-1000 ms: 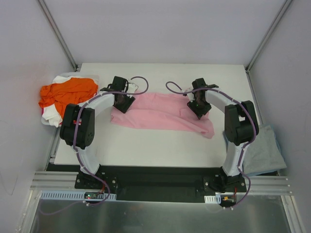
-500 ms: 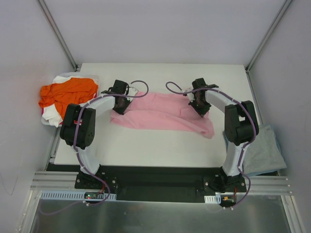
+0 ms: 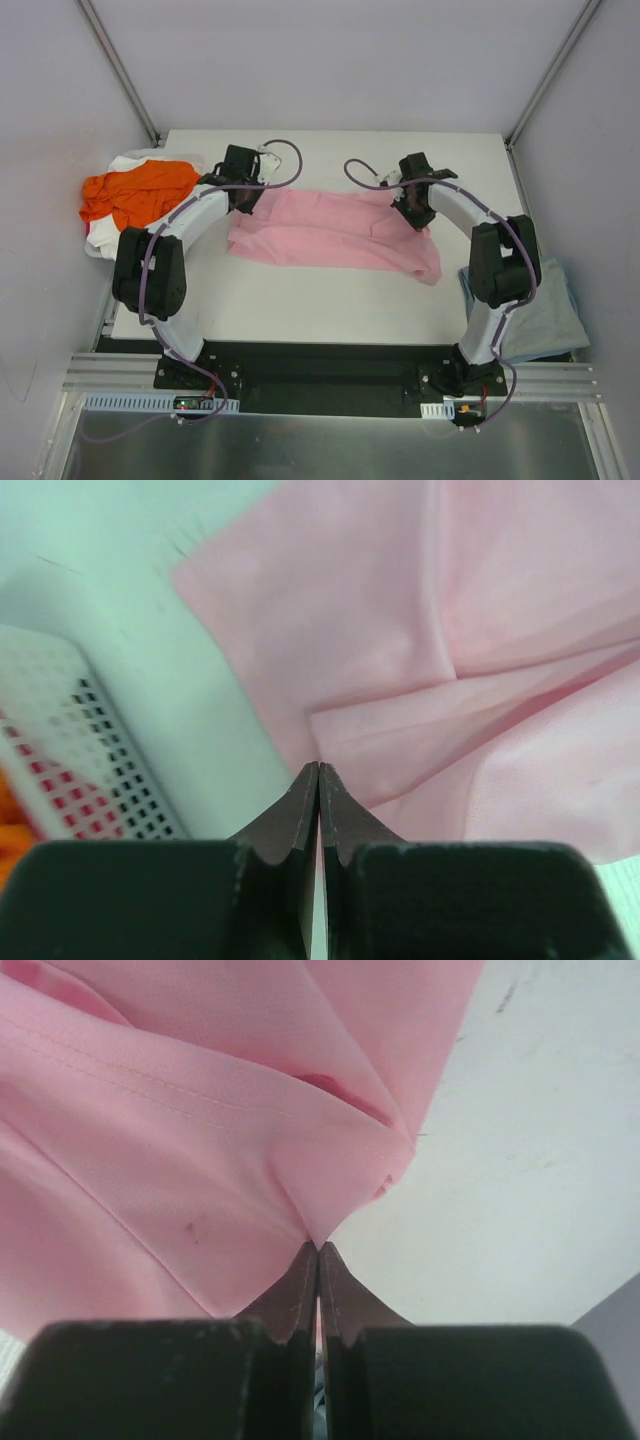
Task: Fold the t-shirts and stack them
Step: Flatten the tshirt out
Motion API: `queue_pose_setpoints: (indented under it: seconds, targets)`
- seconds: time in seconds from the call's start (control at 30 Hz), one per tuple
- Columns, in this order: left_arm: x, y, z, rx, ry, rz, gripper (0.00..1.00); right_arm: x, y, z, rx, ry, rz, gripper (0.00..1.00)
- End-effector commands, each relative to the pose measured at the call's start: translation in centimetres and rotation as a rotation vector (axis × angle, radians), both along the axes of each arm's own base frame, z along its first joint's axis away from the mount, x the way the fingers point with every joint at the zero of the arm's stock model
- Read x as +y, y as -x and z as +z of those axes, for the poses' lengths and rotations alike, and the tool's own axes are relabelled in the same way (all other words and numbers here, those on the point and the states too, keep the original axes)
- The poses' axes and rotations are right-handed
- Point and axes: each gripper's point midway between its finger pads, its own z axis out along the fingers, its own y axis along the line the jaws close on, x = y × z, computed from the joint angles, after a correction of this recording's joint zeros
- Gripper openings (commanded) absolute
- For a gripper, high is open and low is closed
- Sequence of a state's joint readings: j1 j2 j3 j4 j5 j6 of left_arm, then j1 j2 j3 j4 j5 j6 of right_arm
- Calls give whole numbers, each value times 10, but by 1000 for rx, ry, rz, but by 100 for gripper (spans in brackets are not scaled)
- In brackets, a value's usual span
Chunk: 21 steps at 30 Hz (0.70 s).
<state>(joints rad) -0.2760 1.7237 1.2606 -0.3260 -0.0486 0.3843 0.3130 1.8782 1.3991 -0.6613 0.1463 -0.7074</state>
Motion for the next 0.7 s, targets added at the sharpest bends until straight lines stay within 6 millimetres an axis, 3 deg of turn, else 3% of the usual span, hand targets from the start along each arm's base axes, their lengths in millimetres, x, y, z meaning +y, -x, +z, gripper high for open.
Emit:
queue_pose_setpoints:
  seconds: [0.0, 0.1, 0.37, 0.57, 0.67]
  targets:
    - [-3, -16, 81, -201, 34, 8, 0, 1, -13, 62, -161, -30, -18, 1]
    - [-3, -13, 93, -226, 43, 2, 0, 3, -8, 74, -184, -54, -23, 1]
    - [1, 5, 57, -142, 11, -4, 0, 4, -7, 71, -204, -65, -34, 1]
    - [1, 9, 50, -124, 13, -6, 0, 5, 8, 76, -187, -68, -23, 1]
    - [1, 7, 52, -132, 12, -10, 0, 6, 28, 82, -174, -75, -7, 1]
